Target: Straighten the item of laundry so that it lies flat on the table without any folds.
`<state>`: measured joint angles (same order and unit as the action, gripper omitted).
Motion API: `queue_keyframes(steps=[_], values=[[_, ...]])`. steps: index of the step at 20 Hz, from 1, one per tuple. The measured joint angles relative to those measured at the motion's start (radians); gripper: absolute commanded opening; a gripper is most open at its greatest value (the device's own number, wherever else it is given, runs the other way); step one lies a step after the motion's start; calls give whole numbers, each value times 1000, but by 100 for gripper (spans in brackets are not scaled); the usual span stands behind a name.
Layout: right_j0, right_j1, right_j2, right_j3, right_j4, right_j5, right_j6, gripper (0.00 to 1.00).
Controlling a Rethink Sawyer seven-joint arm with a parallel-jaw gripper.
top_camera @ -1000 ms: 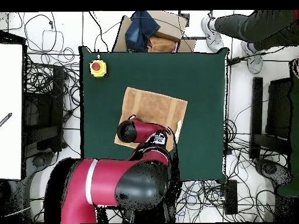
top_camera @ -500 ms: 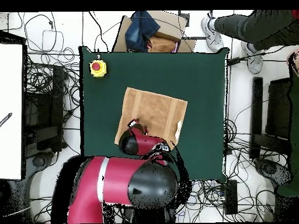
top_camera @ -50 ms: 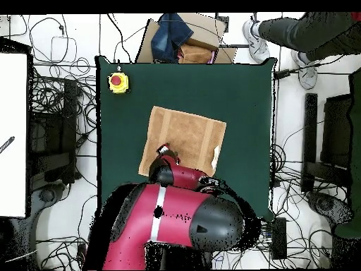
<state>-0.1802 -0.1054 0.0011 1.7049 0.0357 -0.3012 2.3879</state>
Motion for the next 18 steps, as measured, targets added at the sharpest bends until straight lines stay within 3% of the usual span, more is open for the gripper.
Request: queue_keyframes(steps=[18], values=[[-33, -12, 33, 8, -30, 91, 0, 100]])
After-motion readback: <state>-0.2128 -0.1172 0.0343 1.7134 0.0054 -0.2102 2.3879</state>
